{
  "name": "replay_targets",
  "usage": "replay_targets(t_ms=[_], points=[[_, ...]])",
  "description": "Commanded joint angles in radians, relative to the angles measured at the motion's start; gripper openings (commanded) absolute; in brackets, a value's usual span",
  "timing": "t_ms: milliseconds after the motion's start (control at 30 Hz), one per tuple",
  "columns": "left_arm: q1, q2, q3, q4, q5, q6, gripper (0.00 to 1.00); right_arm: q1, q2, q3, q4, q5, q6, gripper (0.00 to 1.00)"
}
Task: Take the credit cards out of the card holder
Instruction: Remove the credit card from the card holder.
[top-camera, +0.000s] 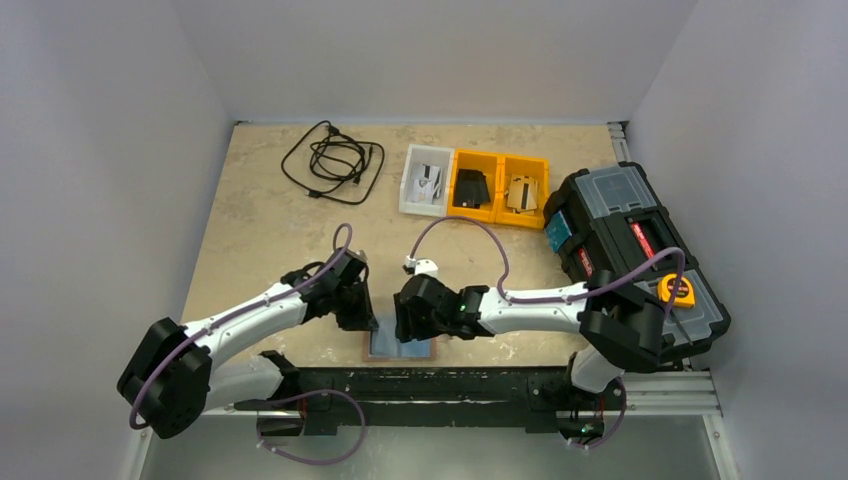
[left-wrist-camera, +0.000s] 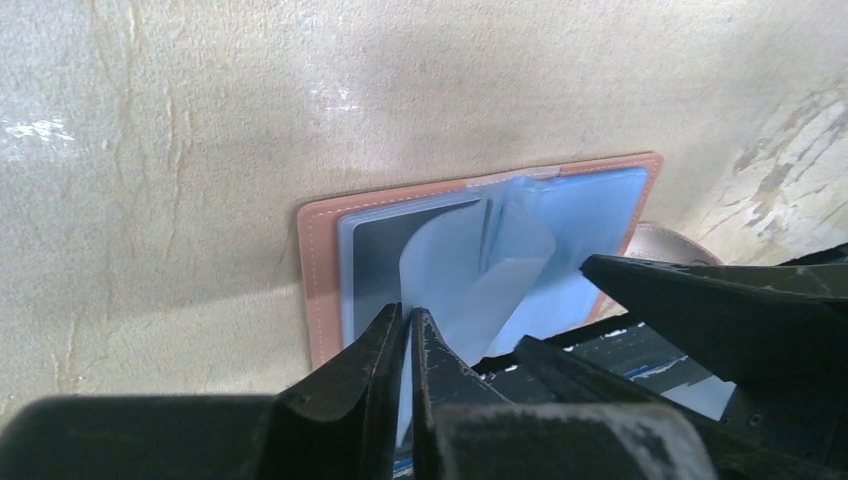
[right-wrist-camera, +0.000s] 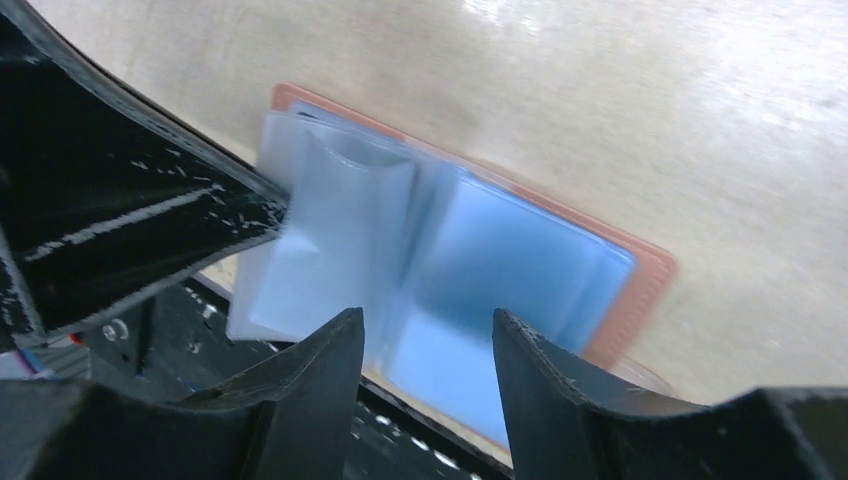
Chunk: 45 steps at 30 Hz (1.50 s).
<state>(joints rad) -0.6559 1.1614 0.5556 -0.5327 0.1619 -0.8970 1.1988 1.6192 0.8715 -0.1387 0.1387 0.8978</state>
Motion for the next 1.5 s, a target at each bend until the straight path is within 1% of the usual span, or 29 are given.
replay_targets(t_ms=[0,200,300,467,533,700,833,1033,1167,1300,1467], points=[[-0.003,-0.039,0.001,0.028,0.042,-0.004,0.11,-0.002,-0.090,0.031,-0.155,0.082,-0.014,0.51],[-0.040,-0.050,0.017,0.070,0.084,-0.046,0.27,-0.014,-0.174,0.006,-0.209,0.116,-0.002,0.51],[-0.069,-0.037,0.032,0.100,0.096,-0.072,0.32,-0.018,-0.215,-0.012,-0.227,0.128,0.009,0.51],[-0.121,0.032,0.072,0.157,0.106,-0.110,0.38,-0.021,-0.283,-0.037,-0.261,0.150,0.030,0.51],[-0.145,0.072,0.092,0.180,0.107,-0.124,0.42,-0.021,-0.311,-0.050,-0.274,0.159,0.042,0.51],[-0.191,0.178,0.152,0.225,0.112,-0.149,0.47,-0.020,-0.368,-0.084,-0.295,0.171,0.070,0.51],[-0.201,0.271,0.183,0.259,0.121,-0.155,0.50,-0.021,-0.391,-0.101,-0.303,0.173,0.082,0.50],[-0.203,0.352,0.199,0.278,0.124,-0.149,0.52,-0.021,-0.394,-0.106,-0.293,0.151,0.088,0.49],[-0.202,0.319,0.204,0.251,0.114,-0.136,0.52,-0.021,-0.389,-0.100,-0.276,0.134,0.090,0.48],[-0.195,0.239,0.229,0.167,0.068,-0.104,0.53,-0.021,-0.388,-0.086,-0.248,0.129,0.087,0.48],[-0.139,0.123,0.224,0.074,0.037,-0.069,0.54,-0.019,-0.379,-0.083,-0.157,0.061,0.082,0.45]])
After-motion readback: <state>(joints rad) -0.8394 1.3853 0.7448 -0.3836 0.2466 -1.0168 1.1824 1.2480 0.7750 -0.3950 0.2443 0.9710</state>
